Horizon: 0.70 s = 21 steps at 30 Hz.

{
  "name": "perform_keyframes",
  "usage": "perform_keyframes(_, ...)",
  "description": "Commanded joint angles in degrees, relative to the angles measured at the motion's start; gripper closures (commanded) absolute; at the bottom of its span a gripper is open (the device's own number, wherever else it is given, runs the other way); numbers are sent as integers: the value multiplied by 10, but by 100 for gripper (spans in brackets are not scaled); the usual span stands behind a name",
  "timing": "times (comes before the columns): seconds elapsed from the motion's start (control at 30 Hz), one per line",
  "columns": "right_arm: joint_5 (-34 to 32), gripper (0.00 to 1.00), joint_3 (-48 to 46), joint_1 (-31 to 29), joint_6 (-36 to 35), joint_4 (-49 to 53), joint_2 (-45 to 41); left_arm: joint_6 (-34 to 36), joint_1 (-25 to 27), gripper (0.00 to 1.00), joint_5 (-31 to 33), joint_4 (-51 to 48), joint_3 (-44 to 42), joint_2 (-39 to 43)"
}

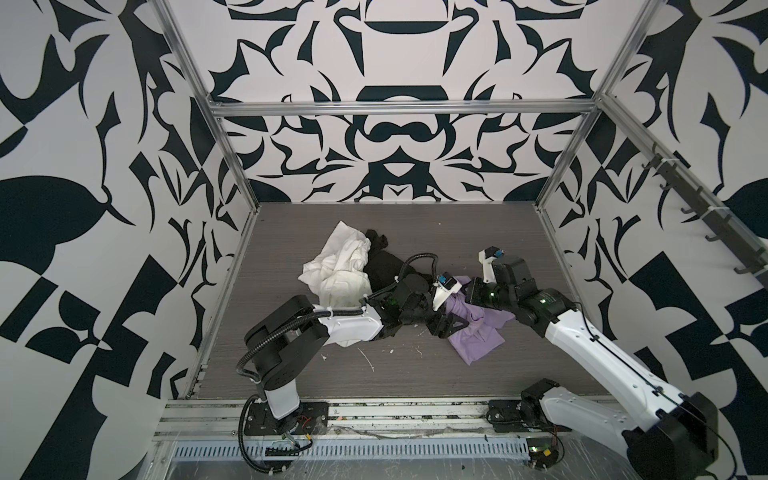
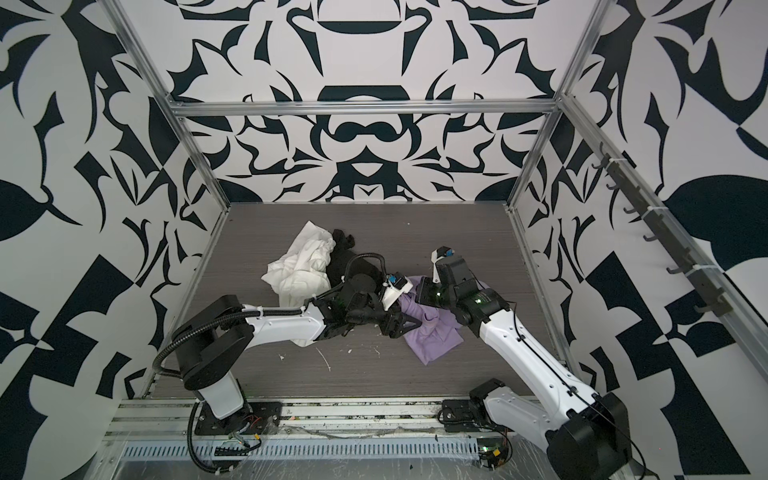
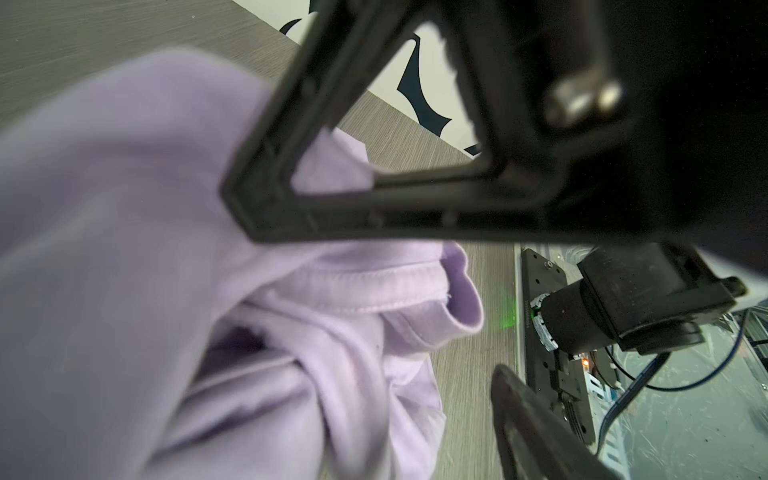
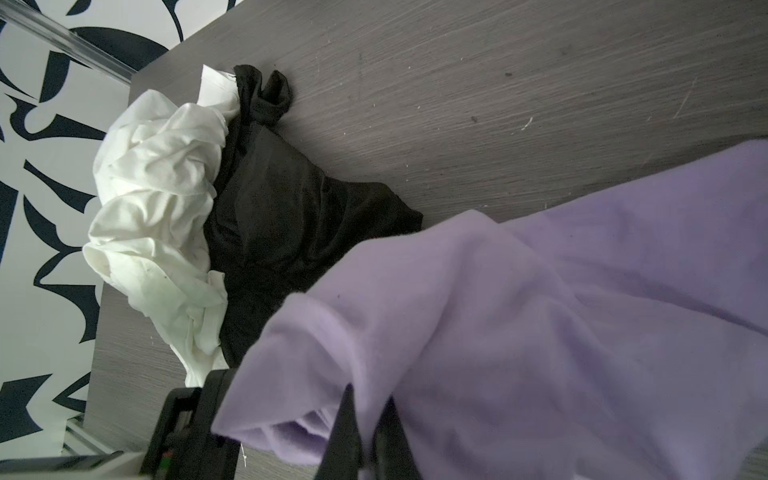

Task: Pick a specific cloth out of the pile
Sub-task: 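Lower the lavender cloth onto the table beside the pile with the right gripper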

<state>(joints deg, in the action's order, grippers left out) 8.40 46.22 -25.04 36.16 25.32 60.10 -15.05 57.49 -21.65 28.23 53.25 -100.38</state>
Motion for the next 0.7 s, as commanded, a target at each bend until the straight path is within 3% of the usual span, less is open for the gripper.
perform_keyframes(0.0, 20, 100, -18, 9, 12, -32, 7, -7, -2, 26, -5, 35, 28, -8)
perform_keyframes(0.1, 38, 100, -32, 20, 19, -49, 20, -11, -2, 27, -7, 38, 39, -18)
perform_keyframes(0.47, 43, 68, -4, 53, -4, -19, -9, -4, -3, 30, 8, 24, 38, -18)
perform_keyframes(0.67, 65, 59, 35, 120, -34, -1, -14, -6, -3, 30, 4, 32, 40, -24)
